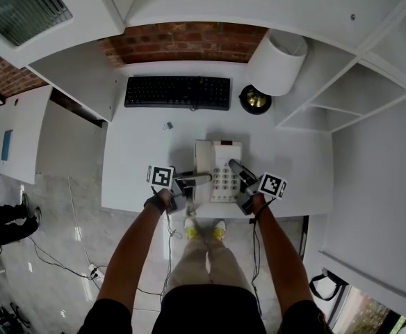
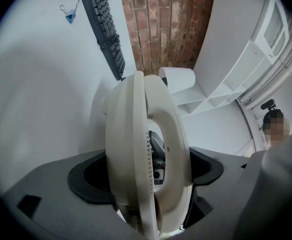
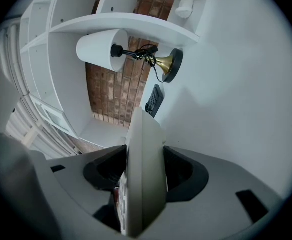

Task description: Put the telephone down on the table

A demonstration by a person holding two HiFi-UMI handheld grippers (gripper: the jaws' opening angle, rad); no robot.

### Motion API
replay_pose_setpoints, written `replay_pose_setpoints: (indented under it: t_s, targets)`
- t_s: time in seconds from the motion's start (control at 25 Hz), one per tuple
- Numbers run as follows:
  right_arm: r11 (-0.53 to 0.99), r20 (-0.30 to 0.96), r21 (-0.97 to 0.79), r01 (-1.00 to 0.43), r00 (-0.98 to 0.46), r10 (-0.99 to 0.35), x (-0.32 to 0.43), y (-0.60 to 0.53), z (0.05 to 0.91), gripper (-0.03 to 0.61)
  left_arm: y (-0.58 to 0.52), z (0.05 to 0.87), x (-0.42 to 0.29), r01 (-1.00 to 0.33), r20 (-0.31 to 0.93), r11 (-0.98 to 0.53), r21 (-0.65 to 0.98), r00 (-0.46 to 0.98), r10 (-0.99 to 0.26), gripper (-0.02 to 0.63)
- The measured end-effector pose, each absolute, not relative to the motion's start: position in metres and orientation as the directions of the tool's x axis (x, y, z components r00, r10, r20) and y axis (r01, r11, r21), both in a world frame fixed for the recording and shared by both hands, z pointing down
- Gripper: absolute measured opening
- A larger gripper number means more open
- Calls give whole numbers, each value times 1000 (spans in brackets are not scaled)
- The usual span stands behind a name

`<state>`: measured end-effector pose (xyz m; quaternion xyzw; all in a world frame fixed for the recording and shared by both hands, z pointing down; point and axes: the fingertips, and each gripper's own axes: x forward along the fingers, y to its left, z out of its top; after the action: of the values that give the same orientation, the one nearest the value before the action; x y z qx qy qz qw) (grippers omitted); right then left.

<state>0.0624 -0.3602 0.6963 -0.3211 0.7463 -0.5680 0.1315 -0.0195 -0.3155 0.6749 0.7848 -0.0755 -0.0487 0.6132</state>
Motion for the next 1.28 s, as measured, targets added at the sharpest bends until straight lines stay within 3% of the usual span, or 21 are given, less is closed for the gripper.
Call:
replay_pose_setpoints:
  t_s: [0.28, 0.48, 0.72, 1.12, 1.28]
  targets:
    - [77, 205, -943, -325, -747, -632, 60, -359, 705, 222, -315, 683, -15, -78, 47, -173, 982, 983, -178, 457]
    - [43, 247, -937, -347, -745, -620, 58, -361, 710, 222, -319, 678, -12, -25, -3, -138, 990, 979, -202, 472]
    - [1, 284, -935, -355, -747, -601, 58, -363, 716, 224, -322, 692, -17, -99, 73, -119, 988, 976, -207, 472]
    - [49, 368, -863, -502, -694, -618, 61, -362, 716, 235, -318, 700, -18, -176, 151, -122, 977, 970, -190, 472]
    - [127, 409, -803, -582, -694, -592, 66, -363, 716, 219, -310, 705, -14, -257, 239, -242, 936, 966, -101, 469]
